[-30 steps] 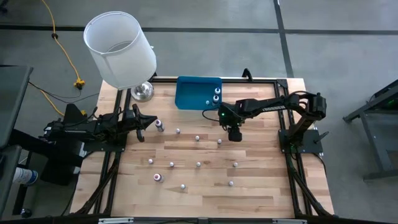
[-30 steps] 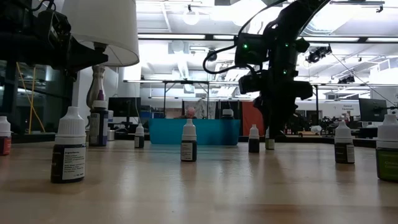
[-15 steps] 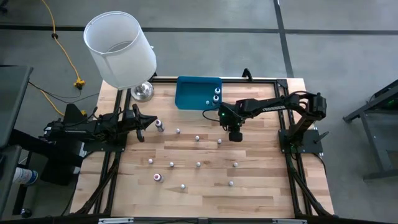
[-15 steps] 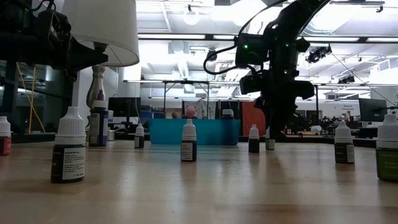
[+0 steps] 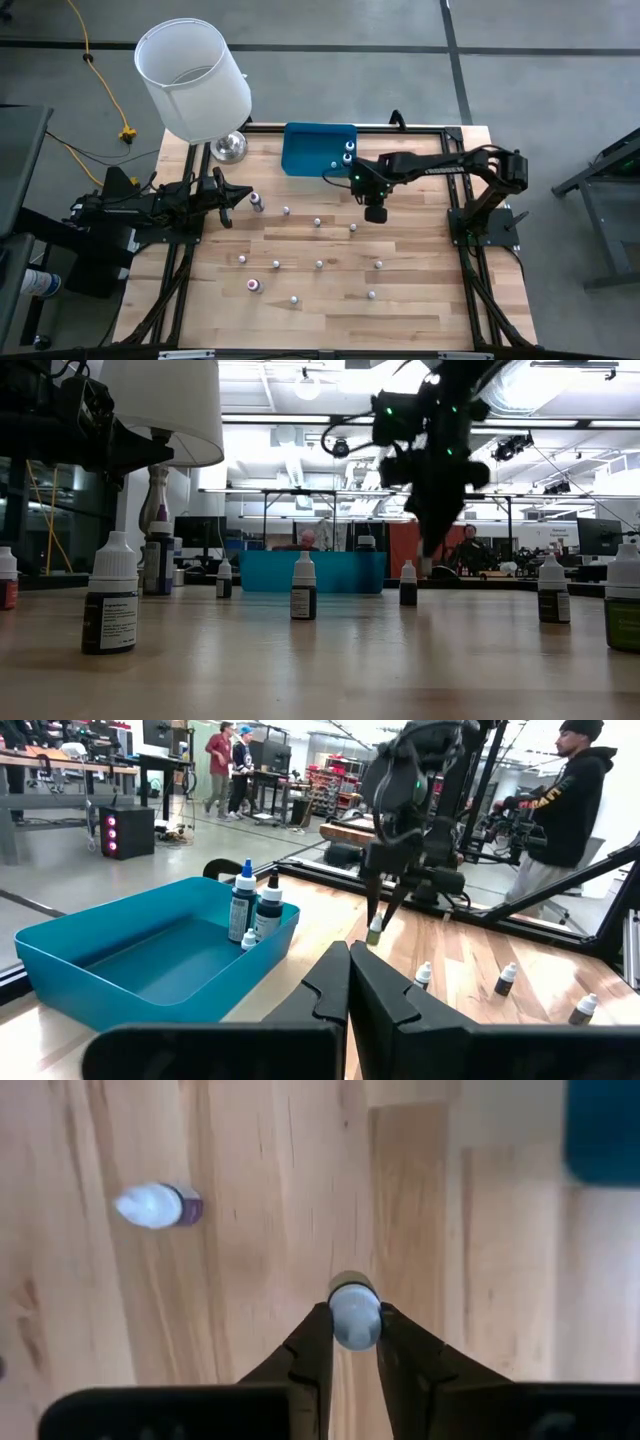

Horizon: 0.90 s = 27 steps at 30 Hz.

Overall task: Pick & Place food coloring
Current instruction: Put the small green food coloring bottle into the blue bin

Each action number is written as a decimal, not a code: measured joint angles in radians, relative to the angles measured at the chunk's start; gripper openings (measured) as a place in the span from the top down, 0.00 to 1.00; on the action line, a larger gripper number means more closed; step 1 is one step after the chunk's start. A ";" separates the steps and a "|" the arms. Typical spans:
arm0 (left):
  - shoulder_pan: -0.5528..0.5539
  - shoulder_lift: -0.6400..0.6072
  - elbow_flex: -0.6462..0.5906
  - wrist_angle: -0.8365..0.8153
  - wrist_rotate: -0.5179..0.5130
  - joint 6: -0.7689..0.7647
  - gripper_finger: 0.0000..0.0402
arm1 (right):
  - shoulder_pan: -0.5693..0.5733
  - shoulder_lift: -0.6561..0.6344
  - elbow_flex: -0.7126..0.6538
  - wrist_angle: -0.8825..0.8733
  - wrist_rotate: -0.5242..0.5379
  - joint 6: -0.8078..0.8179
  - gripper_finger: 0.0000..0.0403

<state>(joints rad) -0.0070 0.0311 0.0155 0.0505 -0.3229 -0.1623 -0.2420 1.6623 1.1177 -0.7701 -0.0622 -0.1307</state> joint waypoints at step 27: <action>0.000 0.000 0.000 0.000 0.000 0.000 1.00 | -0.183 0.235 0.688 -0.108 0.052 -0.002 0.84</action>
<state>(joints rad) -0.0068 0.0311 0.0154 0.0505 -0.3230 -0.1623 -0.4248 1.8972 1.8061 -0.8786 -0.0105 -0.1327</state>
